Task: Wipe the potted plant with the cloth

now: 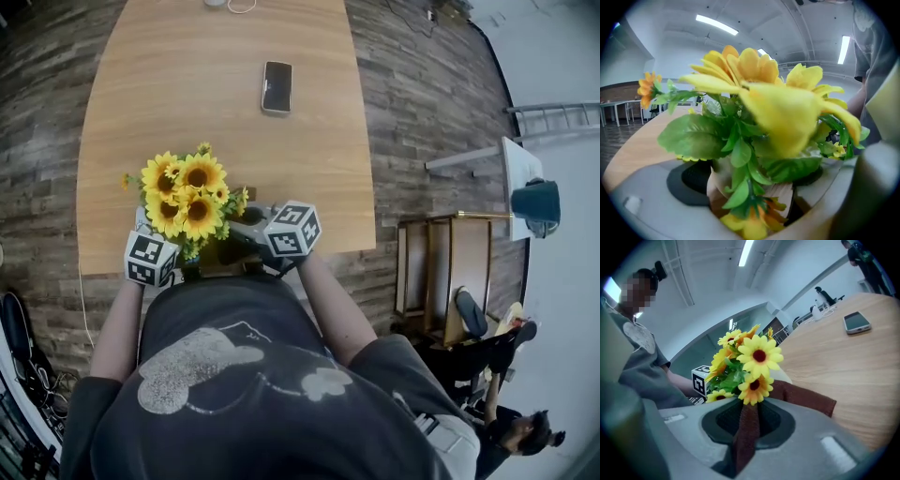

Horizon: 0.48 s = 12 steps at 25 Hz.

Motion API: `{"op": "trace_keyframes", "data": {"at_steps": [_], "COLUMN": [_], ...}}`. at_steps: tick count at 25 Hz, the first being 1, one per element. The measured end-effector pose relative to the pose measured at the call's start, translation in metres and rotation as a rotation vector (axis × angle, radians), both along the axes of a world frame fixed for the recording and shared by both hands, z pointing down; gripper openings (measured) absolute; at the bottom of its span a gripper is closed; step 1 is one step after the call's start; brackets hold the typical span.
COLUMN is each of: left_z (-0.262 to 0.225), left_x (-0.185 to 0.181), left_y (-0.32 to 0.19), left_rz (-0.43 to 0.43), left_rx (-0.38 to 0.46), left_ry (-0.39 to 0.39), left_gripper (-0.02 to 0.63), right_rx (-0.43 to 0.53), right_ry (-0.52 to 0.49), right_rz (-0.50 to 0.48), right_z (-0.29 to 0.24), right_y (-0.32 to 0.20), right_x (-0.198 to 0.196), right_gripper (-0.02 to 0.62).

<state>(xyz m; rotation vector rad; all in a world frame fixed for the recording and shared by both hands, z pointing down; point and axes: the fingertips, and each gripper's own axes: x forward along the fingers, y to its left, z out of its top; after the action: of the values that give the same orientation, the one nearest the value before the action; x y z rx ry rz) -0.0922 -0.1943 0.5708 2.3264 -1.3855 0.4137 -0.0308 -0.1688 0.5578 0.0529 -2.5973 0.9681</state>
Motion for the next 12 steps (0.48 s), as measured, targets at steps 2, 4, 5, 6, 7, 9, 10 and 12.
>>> {"op": "trace_keyframes", "data": {"at_steps": [2, 4, 5, 6, 7, 9, 10, 12], "left_z": [0.0, -0.001, -0.001, 0.0, 0.0, 0.001, 0.0, -0.004], "left_x": [-0.001, -0.003, -0.005, -0.007, -0.009, -0.015, -0.018, -0.023], "left_y": [-0.001, -0.003, -0.003, -0.001, 0.004, 0.016, 0.019, 0.022], "left_rz": [0.03, 0.058, 0.067, 0.069, 0.067, 0.066, 0.072, 0.1], "left_rx": [0.002, 0.014, 0.018, 0.016, 0.008, -0.004, -0.001, 0.015], "left_ry": [0.009, 0.01, 0.013, 0.023, 0.04, 0.077, 0.089, 0.098], "left_gripper": [0.546, 0.546, 0.546, 0.546, 0.546, 0.546, 0.545, 0.545], "right_rx": [0.007, 0.018, 0.021, 0.02, 0.012, -0.007, -0.01, -0.006], "right_ry": [0.003, 0.01, 0.015, 0.023, 0.031, 0.044, 0.048, 0.048], "right_rz": [0.069, 0.144, 0.183, 0.223, 0.265, 0.358, 0.406, 0.507], "right_z": [-0.001, -0.001, -0.001, -0.001, 0.001, 0.005, 0.005, 0.002], "right_y": [-0.002, -0.008, -0.01, -0.011, -0.009, -0.002, 0.0, 0.0], "right_x": [0.005, 0.01, 0.013, 0.017, 0.023, 0.036, 0.043, 0.057], "right_gripper": [0.044, 0.044, 0.044, 0.044, 0.044, 0.044, 0.044, 0.046]}}
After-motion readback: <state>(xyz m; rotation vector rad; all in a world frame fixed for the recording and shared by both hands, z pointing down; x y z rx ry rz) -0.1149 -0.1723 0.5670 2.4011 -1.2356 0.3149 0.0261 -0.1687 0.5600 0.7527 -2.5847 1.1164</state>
